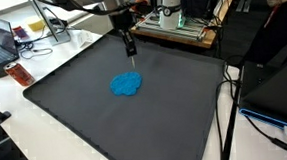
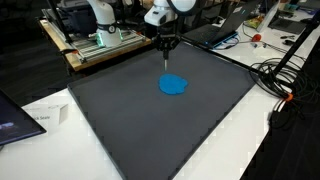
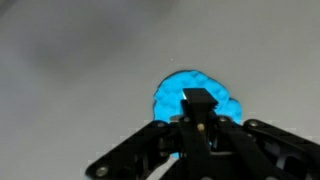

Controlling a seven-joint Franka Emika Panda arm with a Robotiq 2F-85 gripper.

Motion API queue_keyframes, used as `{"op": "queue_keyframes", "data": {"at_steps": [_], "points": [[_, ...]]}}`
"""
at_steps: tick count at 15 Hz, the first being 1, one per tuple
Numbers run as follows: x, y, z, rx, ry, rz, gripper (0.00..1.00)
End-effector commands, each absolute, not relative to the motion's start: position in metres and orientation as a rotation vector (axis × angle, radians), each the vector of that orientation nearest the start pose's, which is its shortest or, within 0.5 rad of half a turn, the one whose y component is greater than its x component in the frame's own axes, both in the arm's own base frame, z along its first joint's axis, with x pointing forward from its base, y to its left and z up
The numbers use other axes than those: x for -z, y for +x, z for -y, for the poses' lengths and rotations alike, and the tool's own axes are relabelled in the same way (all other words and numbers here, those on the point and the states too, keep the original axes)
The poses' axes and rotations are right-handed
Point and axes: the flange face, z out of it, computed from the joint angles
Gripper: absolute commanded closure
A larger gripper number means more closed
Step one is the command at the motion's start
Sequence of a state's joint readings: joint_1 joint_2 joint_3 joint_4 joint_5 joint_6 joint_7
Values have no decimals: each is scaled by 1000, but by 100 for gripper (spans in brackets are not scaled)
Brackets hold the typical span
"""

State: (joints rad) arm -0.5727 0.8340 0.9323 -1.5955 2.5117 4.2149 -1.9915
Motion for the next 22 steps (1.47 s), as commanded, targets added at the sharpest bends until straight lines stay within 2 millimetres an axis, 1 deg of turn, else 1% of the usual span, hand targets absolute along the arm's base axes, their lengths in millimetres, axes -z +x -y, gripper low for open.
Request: {"op": "queue_keyframes", "data": {"at_steps": [1, 3, 7, 10, 13, 17, 22], "points": [[-302, 531, -22, -70, -2764, -1240, 97], [-310, 535, -22, -37, -2683, -1391, 97], [-314, 543, -21, 4, -2529, -1690, 97], [-310, 549, -19, 26, -2409, -1905, 97], [-303, 555, -22, 69, -2308, -2085, 97], [-286, 561, -28, 124, -2245, -2224, 97], [-277, 570, -33, 196, -2194, -2300, 97]]}}
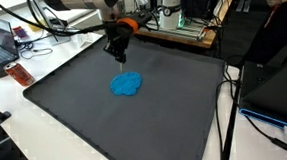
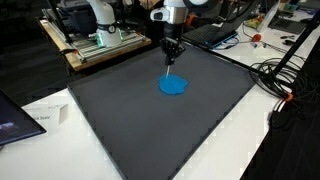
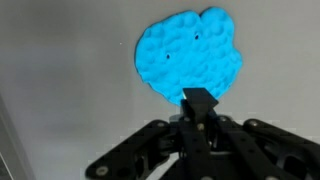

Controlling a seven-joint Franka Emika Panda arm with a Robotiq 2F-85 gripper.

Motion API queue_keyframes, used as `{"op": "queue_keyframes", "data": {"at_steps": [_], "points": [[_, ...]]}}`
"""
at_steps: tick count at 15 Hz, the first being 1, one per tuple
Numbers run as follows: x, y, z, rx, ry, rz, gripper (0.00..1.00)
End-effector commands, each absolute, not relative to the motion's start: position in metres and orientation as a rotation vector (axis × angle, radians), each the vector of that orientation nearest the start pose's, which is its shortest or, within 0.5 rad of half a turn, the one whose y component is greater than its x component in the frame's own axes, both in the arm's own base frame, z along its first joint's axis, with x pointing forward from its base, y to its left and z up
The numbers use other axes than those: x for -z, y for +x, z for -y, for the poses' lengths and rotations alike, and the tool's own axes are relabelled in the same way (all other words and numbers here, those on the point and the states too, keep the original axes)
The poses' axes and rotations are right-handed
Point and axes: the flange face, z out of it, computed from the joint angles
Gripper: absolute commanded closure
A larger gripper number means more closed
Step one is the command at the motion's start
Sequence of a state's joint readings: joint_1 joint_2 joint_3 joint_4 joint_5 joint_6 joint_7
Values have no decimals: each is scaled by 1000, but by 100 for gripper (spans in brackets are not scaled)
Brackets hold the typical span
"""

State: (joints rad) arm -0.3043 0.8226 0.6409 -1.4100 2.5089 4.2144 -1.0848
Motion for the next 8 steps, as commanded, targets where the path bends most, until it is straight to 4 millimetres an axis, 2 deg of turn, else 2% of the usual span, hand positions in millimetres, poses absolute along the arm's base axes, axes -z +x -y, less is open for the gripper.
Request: {"op": "queue_keyframes", "data": {"at_steps": [1, 5, 8], "points": [[-275, 572, -33, 205, -2190, -2306, 97], [-266, 578, -31, 213, -2168, -2332, 97], [-252, 583, -26, 169, -2159, -2337, 97]]}}
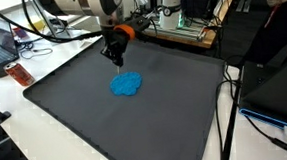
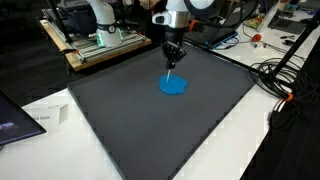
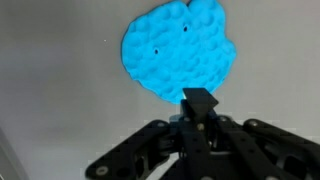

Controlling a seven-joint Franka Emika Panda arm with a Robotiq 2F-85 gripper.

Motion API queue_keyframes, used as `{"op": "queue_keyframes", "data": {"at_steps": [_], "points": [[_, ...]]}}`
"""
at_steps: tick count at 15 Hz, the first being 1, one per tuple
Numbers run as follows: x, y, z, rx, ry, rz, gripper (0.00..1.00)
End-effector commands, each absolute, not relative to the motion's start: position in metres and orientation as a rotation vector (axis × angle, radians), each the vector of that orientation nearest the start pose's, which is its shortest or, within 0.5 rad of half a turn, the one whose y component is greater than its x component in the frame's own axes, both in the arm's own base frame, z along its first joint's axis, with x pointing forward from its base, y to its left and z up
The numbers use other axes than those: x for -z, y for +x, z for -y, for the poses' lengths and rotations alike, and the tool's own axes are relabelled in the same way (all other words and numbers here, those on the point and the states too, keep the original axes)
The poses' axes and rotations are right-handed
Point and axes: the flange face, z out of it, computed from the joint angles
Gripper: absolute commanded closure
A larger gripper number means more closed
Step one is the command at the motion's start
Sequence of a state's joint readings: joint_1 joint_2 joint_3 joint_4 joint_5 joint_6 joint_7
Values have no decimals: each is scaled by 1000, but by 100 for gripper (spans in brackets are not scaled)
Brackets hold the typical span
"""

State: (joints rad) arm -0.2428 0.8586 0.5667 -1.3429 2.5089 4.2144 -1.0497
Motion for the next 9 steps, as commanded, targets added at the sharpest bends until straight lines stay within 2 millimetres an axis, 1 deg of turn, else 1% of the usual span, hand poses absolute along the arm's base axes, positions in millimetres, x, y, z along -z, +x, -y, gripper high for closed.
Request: {"op": "queue_keyframes", "data": {"at_steps": [1, 5, 6, 9], "points": [[-245, 585, -23, 151, -2153, -2346, 97], [-214, 587, -13, 80, -2128, -2382, 97], [-205, 581, -12, 71, -2120, -2390, 97], [-202, 581, -9, 60, -2116, -2394, 97]]}}
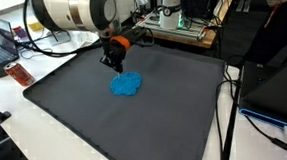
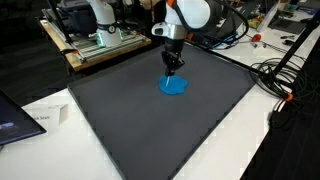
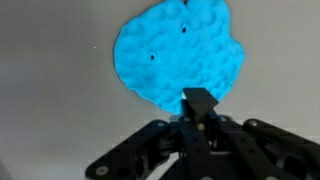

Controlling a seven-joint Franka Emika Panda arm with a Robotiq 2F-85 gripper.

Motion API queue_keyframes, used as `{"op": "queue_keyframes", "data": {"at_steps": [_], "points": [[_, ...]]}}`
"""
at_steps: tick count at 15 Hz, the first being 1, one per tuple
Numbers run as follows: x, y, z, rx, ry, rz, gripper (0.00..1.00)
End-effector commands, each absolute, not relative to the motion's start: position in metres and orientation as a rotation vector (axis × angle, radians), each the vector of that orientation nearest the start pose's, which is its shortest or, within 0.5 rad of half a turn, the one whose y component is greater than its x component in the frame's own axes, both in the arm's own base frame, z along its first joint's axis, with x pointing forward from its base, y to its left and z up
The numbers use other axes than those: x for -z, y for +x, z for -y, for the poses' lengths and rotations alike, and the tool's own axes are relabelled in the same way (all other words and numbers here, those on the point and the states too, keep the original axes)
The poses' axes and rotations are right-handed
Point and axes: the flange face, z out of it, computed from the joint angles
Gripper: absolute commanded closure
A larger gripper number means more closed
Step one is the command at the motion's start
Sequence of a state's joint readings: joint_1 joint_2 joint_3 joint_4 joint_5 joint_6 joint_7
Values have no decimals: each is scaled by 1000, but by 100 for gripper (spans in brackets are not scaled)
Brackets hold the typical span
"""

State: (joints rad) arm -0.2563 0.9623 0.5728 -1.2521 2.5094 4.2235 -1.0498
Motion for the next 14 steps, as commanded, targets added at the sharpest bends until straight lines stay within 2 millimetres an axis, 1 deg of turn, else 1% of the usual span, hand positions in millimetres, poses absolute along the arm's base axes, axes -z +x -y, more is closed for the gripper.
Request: {"op": "queue_keyframes", "data": {"at_steps": [1, 4, 5, 7, 10, 14], "points": [[-204, 581, -10, 56, -2119, -2386, 97], [-211, 576, -13, 41, -2123, -2380, 97], [-215, 575, -15, 20, -2131, -2352, 97], [-225, 572, -14, 40, -2113, -2376, 97], [-237, 569, -14, 45, -2110, -2361, 97], [-252, 566, -22, 50, -2125, -2338, 97]]}}
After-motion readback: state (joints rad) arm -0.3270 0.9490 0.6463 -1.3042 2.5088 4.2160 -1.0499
